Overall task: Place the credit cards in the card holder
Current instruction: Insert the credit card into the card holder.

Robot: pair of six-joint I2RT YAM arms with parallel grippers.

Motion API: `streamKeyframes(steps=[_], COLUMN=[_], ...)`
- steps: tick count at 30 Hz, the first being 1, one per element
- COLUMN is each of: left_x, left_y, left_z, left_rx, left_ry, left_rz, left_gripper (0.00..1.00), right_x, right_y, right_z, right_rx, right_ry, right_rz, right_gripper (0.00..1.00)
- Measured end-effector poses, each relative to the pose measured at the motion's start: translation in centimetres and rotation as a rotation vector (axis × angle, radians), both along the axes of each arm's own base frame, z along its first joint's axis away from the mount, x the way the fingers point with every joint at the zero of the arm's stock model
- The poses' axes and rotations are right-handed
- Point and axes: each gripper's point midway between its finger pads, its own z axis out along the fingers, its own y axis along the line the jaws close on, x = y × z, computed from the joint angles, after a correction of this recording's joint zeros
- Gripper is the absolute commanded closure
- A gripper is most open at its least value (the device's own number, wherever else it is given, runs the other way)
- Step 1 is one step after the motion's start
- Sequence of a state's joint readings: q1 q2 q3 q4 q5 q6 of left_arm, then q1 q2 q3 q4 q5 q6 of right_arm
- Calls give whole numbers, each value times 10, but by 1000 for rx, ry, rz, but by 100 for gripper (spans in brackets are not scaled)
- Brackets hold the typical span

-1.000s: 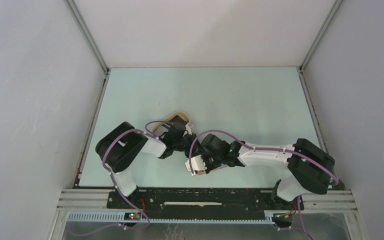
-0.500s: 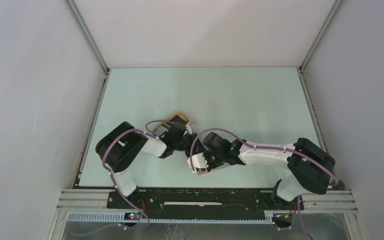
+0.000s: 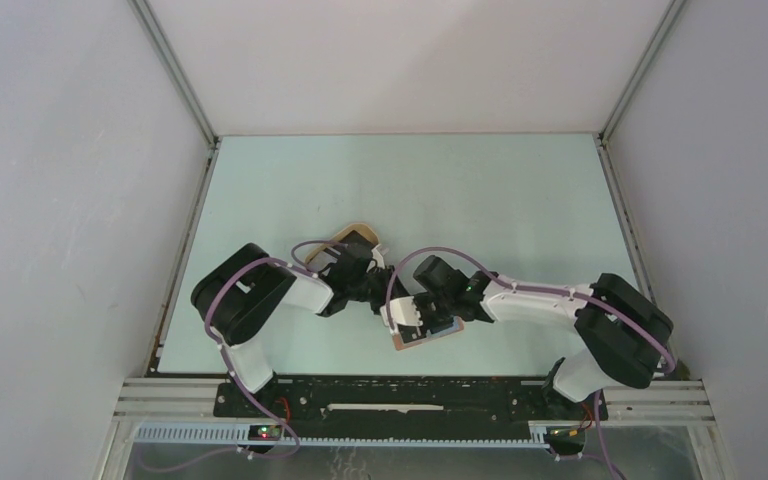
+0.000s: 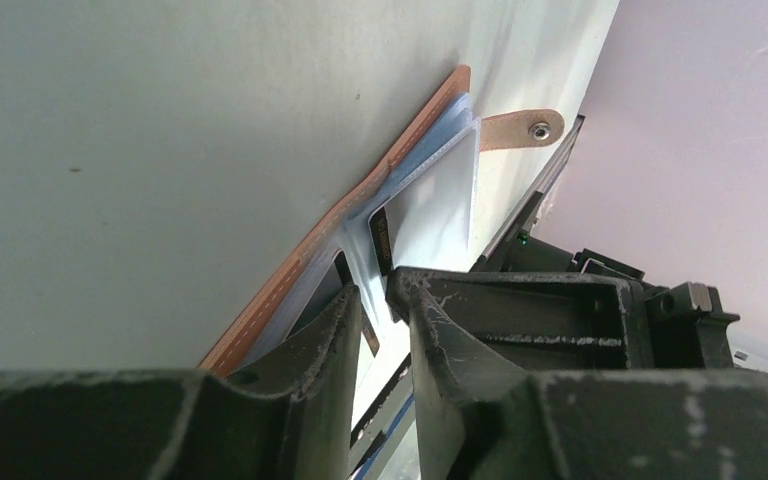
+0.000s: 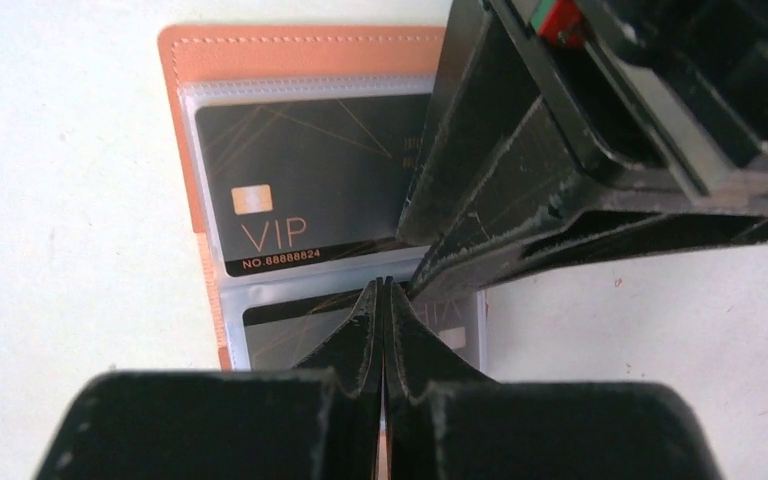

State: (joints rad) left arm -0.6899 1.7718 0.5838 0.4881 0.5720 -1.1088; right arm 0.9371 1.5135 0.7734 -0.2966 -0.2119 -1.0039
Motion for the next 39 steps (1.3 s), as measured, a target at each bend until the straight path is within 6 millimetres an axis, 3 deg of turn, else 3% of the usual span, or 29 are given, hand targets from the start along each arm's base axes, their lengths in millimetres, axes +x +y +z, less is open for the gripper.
streamKeyframes(steps=[4, 9, 12, 16, 18, 22, 24, 27, 29, 31, 32, 37, 39], left_x=[0, 2, 6, 10, 8, -5, -11, -18, -16, -9, -6, 12, 18], left_y=[-1, -2, -1, 4, 5, -3, -6, -1, 9, 22, 27, 45, 49], left_z=[1, 4, 8, 24, 38, 86, 107, 122, 122, 117, 115, 118, 122], left_rx=[-6, -13, -8, -2, -7, -37, -50, -44, -23, 17, 37, 85, 85], left_ry=[-4, -15, -44, -145, -236, -534, -690, -862, -933, -987, -1011, -1061, -1068], left_rz=[-1, 0, 16, 36, 26, -28, -32, -6, 29, 72, 93, 204, 235], left_gripper=[65, 62, 62, 62, 61, 61, 61, 59, 38, 6, 1, 2, 10], right_x=[4, -2, -4, 1, 1, -9, -13, -9, -5, -2, -1, 4, 6], right_y=[-5, -10, -15, -30, -40, -53, -56, -58, -58, -57, -56, -54, -54], right_z=[0, 18, 44, 95, 115, 145, 146, 137, 126, 114, 109, 83, 70], right_rx=[1, 60, 138, 305, 384, 545, 575, 591, 580, 560, 548, 488, 448], right_ry=[14, 68, 110, 147, 178, 347, 454, 624, 722, 803, 836, 961, 1014], right_rz=[-25, -45, -65, -134, -179, -254, -309, -438, -526, -594, -622, -739, -787], right_gripper=[99, 87, 71, 35, 21, 20, 22, 23, 24, 24, 24, 26, 28])
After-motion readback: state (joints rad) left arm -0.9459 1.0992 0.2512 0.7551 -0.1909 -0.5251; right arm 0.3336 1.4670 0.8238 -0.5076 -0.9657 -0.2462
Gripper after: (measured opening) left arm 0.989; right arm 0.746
